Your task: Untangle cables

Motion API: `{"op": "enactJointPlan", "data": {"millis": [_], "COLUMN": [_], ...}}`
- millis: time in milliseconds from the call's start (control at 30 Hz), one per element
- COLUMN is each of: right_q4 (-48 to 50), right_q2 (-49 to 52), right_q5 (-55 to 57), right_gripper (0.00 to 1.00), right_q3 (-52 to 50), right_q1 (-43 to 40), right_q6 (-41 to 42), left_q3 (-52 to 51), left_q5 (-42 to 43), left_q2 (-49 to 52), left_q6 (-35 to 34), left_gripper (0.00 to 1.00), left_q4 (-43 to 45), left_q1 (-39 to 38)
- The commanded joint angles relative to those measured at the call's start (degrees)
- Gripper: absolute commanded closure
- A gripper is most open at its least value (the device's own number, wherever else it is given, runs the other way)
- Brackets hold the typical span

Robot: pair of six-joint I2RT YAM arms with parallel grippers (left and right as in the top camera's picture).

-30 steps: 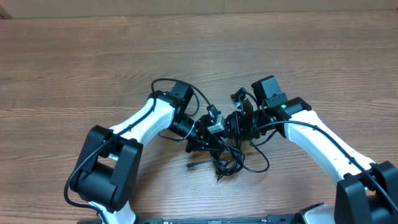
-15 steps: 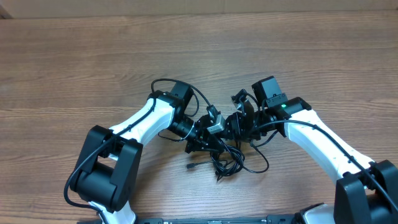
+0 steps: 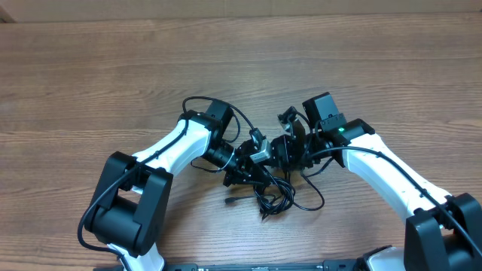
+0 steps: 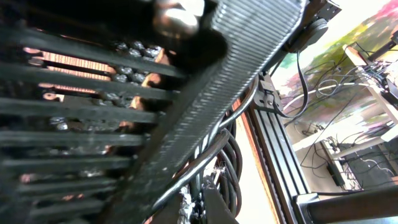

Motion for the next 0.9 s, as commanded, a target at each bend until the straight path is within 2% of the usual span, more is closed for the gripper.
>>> {"op": "enactJointPlan", "data": {"millis": [0,200,433,567,667,767,867], "right_q4": [0.3,1.7,-2.1,-1.9,-1.7,-1.5,-1.0], "right_q2": [-0.3,-0.3,-0.3,-0.3,-0.3,-0.3,-0.3], "right_q5": [-7.8,-7.8,-7.5,-3.3,-0.7,-0.1,1.4], "right_gripper": [0.58,0.6,0.6,0.77,0.82,0.96,0.96], "right_q3": [-0.1,-0.1,-0.1,-0.1,-0.1,-0.1,-0.1], "right_q1": [3.0,3.1,5.4,5.8,5.8,5.8,4.7], "right_q6": [0.5,0.5,-0.8,-0.8,-0.8,-0.8,-0.8], "left_q3": [0.9,0.9,0.9,0.9,0.9,0.9,0.9], "left_q5": [2.1,2.1,2.4,2.7,2.7,2.6,2.2], "left_q2": [0.3,0.2,0.2,0.2,0.2,0.2,0.2], "left_q6": [0.9,1.1,1.3,1.3,1.3,1.3,1.3], "left_gripper": [0.96,0.96,0.95,0.96,0.96,0.96,0.96], "left_q4": [0.8,0.6,0.8,0.7,0.7,0.8,0.8], "left_q1": [-0.1,0.5,1.1,1.1,1.1,1.1,1.1]}}
